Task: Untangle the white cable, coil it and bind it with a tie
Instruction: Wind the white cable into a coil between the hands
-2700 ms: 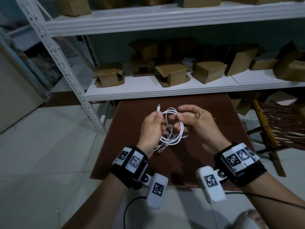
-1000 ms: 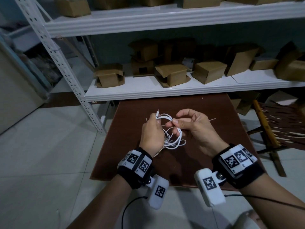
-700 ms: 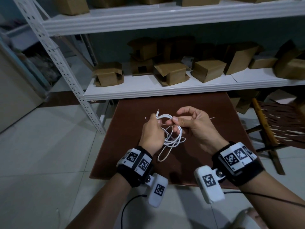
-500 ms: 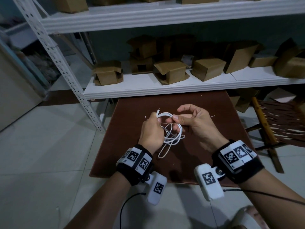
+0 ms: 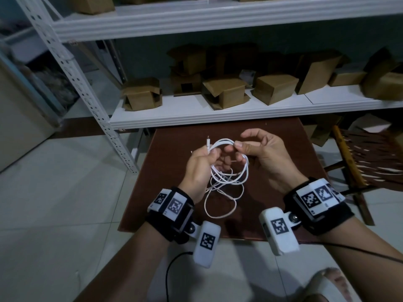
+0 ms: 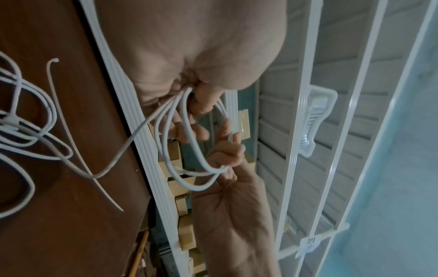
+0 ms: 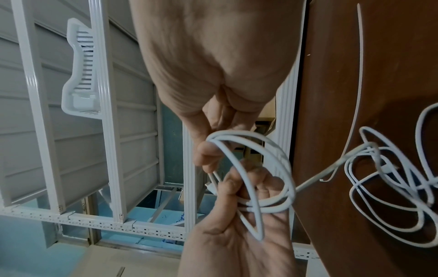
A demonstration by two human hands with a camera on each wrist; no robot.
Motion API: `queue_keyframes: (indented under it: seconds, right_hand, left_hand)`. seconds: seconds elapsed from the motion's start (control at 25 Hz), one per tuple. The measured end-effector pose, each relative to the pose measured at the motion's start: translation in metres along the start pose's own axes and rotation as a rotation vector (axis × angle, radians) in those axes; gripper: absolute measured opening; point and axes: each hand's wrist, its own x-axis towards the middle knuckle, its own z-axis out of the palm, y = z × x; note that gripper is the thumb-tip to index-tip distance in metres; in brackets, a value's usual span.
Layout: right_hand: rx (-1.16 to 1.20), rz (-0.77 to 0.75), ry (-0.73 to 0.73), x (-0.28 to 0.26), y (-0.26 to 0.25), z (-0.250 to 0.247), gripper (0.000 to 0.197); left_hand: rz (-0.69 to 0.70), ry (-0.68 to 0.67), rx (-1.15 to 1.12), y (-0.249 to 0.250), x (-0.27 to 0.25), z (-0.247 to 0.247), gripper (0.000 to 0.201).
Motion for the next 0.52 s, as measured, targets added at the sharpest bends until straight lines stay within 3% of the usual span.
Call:
queue_keyframes:
  seconds: [0.16, 0.52]
  right_hand:
    - [0.007, 0.015, -0.005, 0.0, 0.001, -0.001, 0.037]
    - [-0.018, 0.026, 0.009, 0.003, 0.003, -0.002, 0.036]
  left_hand:
    - [-0.093, -0.082, -0.244, 0.007, -0.004, 0.001, 0.017]
    - [-0.23, -0.134, -0.457, 0.019, -0.006, -0.007, 0.042]
